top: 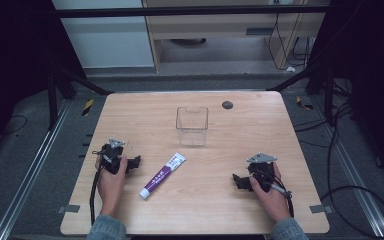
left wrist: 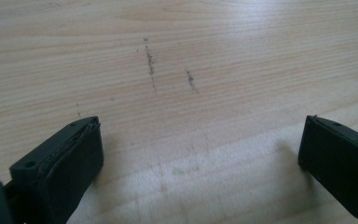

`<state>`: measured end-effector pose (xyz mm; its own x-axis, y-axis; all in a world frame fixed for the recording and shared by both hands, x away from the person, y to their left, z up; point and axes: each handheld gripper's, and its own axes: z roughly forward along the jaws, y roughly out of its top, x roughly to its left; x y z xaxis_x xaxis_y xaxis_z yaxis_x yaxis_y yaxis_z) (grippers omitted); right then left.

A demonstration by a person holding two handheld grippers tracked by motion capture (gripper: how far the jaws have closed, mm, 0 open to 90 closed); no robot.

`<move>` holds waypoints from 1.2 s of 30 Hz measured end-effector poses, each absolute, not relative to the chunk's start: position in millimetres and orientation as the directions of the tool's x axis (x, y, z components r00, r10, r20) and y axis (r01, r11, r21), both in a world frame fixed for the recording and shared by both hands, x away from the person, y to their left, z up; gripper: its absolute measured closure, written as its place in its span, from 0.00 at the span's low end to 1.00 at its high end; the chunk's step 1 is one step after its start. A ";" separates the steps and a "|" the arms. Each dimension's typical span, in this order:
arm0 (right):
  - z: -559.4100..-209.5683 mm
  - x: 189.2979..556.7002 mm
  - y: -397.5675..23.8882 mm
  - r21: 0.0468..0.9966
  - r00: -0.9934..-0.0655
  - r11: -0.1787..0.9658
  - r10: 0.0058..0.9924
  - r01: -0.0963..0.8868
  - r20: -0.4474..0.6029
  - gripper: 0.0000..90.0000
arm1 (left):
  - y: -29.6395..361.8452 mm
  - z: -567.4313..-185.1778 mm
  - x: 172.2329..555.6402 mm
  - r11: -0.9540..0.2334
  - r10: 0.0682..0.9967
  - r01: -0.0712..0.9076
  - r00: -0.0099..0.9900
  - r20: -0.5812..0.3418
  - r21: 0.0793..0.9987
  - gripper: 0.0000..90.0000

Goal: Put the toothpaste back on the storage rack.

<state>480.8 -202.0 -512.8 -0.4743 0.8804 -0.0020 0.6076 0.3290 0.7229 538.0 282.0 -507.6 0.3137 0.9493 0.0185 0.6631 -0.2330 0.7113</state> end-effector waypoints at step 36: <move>-512.8 479.4 -201.6 0.723 -0.468 0.325 0.884 0.609 -0.003 0.00 | 264.5 -451.9 494.5 -0.331 0.909 0.542 0.404 0.106 0.772 0.04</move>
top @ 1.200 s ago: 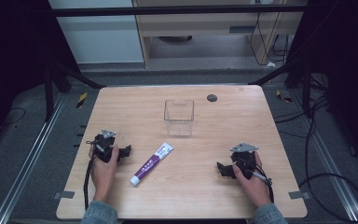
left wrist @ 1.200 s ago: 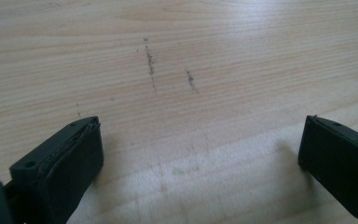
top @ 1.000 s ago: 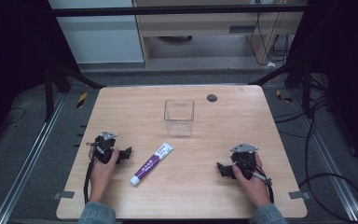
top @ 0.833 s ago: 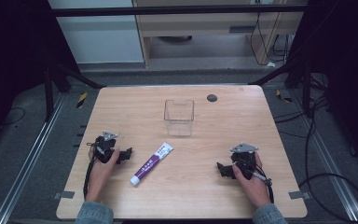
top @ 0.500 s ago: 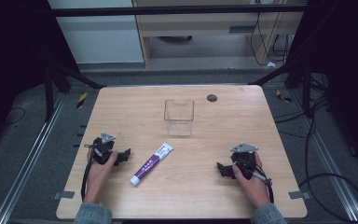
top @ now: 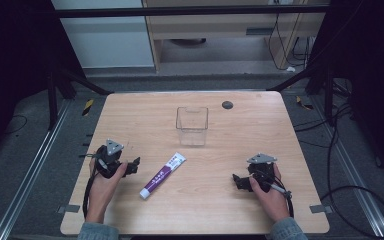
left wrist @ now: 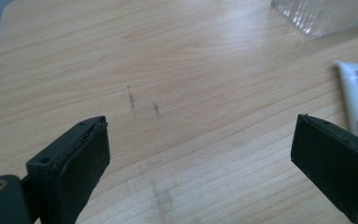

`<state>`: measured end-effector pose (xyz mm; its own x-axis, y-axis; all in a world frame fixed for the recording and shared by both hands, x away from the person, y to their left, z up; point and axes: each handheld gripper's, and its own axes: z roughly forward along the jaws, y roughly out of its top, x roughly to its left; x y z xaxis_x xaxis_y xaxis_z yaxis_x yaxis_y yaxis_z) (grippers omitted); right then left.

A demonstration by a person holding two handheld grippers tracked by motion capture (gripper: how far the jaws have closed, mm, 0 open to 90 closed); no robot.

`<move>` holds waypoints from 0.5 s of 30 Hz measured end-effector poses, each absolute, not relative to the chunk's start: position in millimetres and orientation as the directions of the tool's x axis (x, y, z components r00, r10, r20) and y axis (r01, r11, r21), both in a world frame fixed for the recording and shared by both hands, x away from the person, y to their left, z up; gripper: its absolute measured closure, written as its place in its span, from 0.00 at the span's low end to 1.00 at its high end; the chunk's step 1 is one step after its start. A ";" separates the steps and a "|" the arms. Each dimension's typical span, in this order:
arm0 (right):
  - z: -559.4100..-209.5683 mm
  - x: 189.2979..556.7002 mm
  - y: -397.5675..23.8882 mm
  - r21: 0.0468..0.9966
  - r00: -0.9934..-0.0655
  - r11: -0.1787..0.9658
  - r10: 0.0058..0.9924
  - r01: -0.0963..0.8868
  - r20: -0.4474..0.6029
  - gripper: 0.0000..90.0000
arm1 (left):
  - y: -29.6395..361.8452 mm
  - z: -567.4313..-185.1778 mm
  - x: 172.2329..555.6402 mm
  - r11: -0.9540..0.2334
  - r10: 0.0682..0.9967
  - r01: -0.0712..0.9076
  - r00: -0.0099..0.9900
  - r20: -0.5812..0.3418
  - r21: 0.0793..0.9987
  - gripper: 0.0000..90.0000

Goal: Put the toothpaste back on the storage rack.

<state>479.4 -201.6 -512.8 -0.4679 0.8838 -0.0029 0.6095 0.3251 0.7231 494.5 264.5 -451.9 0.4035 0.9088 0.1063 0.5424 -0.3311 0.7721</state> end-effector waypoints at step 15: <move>-512.8 479.3 -201.7 0.723 -0.468 0.325 0.884 0.610 -0.003 0.00 | 231.4 -443.4 486.4 -0.433 0.848 0.529 0.514 0.130 0.730 0.09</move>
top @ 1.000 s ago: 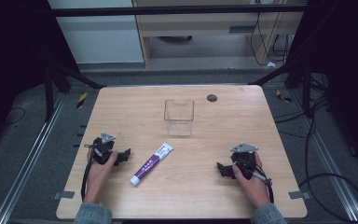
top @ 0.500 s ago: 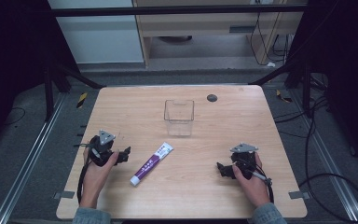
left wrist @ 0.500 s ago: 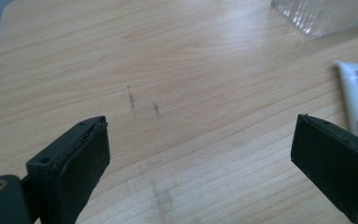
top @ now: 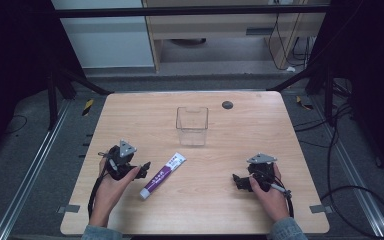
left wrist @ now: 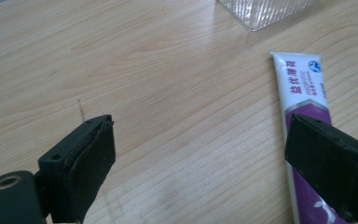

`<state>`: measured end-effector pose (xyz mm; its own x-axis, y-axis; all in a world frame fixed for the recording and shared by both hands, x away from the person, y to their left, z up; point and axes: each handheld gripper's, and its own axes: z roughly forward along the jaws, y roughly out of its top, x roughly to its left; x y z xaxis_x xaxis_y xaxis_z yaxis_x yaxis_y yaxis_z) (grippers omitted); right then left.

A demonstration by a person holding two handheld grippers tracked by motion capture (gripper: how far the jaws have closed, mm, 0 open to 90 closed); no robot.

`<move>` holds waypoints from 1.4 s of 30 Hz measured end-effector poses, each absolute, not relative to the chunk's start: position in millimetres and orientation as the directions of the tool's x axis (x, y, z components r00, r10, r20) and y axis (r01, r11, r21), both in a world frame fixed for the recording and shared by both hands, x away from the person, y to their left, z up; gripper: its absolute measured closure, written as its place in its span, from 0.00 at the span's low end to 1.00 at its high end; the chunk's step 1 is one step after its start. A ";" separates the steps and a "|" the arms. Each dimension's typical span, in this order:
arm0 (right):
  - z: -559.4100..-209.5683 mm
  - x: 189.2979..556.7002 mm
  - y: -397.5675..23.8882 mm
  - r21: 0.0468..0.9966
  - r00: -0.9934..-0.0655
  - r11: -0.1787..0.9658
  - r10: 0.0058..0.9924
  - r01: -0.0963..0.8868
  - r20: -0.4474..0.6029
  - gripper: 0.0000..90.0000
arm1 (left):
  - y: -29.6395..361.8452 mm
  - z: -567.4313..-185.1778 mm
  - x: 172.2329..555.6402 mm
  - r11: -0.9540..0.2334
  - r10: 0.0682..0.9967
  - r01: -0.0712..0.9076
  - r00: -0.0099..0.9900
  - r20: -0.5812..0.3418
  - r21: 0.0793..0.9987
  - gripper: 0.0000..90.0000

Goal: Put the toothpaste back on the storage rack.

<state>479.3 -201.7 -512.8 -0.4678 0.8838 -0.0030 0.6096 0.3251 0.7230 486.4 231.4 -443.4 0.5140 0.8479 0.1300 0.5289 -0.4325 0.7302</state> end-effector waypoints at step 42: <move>-513.0 479.9 -202.3 0.724 -0.474 0.333 0.881 0.605 -0.009 0.00 | 137.4 -454.6 507.2 -0.715 0.672 0.589 0.727 0.140 0.377 0.26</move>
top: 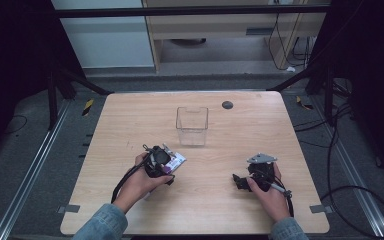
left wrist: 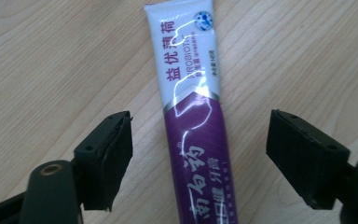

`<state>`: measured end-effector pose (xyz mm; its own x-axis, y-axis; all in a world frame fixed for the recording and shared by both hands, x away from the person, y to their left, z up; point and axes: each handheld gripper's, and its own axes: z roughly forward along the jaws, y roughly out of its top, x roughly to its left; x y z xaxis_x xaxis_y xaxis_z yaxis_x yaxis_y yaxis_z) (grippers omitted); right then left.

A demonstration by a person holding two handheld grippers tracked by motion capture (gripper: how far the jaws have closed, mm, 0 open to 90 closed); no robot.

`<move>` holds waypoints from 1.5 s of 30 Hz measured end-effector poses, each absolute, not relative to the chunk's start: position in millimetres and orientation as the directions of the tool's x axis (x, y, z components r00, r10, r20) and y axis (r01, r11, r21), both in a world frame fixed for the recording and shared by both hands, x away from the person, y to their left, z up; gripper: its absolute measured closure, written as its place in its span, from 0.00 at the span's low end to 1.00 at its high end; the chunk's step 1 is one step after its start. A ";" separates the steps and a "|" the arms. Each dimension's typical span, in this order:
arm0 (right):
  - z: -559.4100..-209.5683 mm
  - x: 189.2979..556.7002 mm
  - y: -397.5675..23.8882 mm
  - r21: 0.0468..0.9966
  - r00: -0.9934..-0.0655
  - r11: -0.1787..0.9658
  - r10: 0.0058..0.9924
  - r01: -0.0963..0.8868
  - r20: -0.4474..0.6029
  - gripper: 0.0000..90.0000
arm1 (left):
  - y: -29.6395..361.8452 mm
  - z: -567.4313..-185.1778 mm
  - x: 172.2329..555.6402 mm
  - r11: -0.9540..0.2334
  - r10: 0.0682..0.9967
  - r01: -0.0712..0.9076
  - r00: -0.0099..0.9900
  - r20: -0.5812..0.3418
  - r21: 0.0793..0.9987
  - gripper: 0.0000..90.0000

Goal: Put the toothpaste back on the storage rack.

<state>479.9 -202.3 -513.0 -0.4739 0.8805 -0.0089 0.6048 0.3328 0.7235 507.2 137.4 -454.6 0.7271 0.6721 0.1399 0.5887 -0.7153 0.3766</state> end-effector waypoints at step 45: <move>-513.0 479.9 -202.3 0.724 -0.474 0.332 0.881 0.605 -0.009 0.00 | 130.9 -469.4 537.1 -0.666 0.708 0.651 0.706 0.033 0.364 0.58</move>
<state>479.9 -202.3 -513.0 -0.4737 0.8806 -0.0086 0.6048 0.3325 0.7236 537.1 130.9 -469.4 0.7056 0.7079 0.0326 0.6513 -0.6659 0.3639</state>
